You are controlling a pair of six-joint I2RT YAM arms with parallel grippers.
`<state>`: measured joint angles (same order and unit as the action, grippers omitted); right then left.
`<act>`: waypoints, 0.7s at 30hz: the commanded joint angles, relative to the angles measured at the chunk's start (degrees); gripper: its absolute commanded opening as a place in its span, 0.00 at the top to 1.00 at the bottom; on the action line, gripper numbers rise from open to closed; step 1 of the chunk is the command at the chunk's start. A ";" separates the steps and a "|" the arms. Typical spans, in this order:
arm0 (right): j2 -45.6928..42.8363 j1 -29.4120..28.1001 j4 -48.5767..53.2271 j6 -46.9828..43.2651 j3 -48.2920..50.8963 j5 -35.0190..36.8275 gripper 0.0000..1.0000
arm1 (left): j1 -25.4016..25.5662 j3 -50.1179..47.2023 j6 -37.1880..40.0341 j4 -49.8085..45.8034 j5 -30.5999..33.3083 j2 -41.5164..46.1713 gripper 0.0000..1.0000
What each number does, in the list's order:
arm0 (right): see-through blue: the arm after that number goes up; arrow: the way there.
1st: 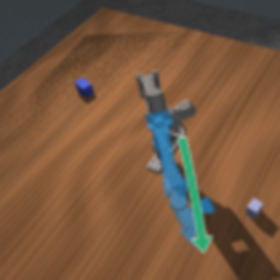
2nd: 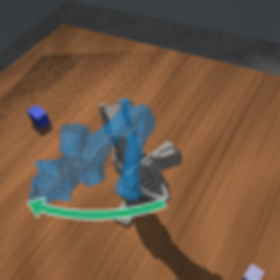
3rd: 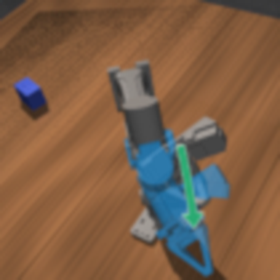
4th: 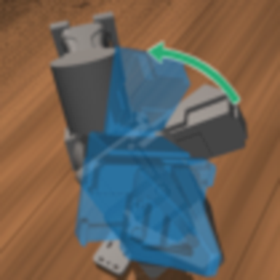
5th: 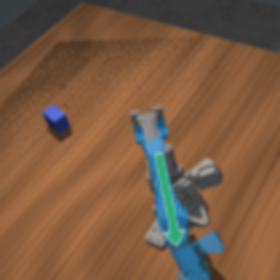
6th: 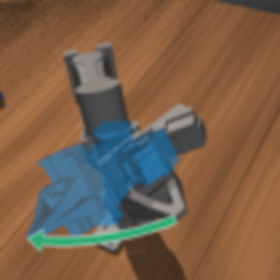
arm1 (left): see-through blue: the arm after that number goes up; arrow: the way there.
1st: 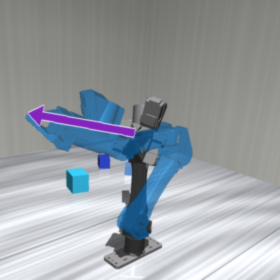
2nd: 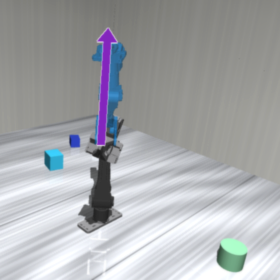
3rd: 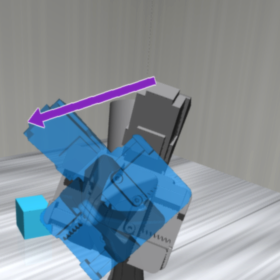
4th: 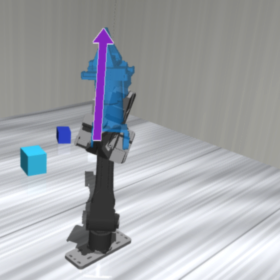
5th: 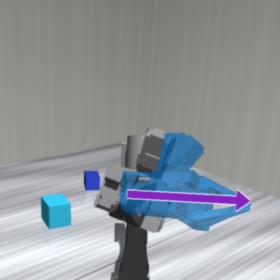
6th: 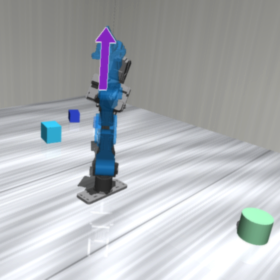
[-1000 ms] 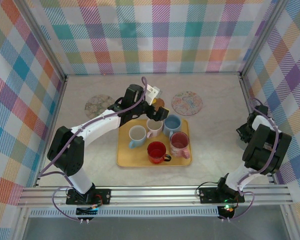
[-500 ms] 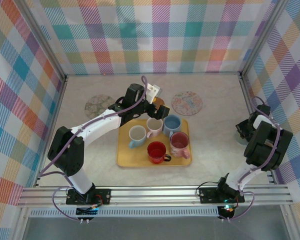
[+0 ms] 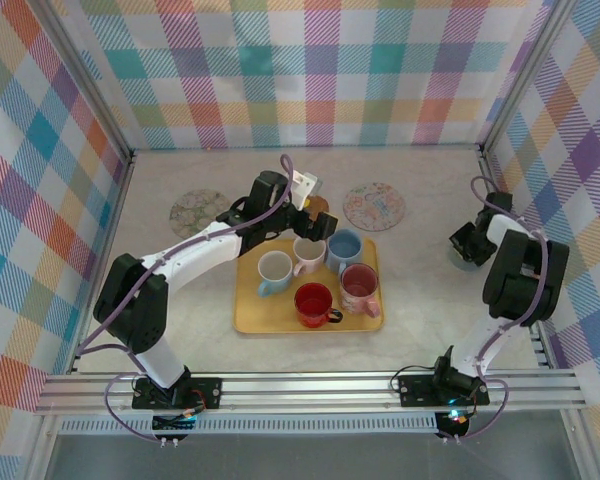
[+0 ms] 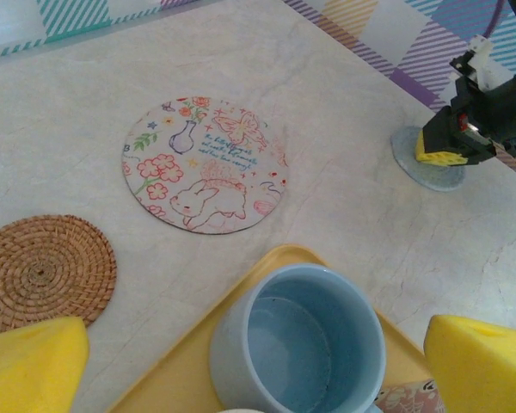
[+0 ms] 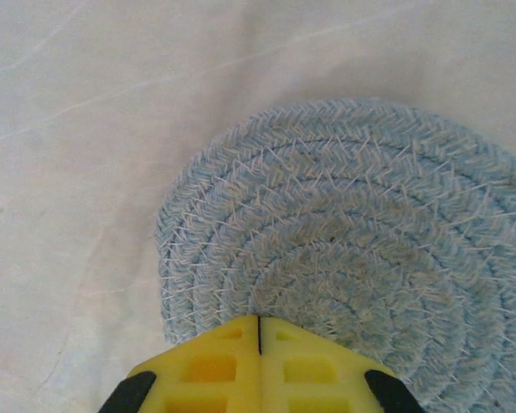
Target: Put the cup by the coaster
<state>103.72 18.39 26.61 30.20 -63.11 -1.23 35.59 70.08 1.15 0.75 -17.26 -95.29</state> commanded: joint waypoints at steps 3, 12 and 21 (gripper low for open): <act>6.04 -4.13 7.09 -5.08 -4.83 0.36 1.00 | 0.79 -2.10 -0.21 2.16 1.11 3.60 0.00; 10.76 -8.18 9.24 -9.73 -12.31 -2.04 1.00 | 0.88 -2.54 -0.36 1.59 2.60 4.65 0.00; 10.45 -8.75 12.14 -13.10 -16.49 -3.59 1.00 | 0.88 -3.10 -0.50 1.80 3.29 4.89 0.00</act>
<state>113.62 10.22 35.05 19.33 -78.26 -3.22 35.62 67.46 1.02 1.37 -14.26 -92.38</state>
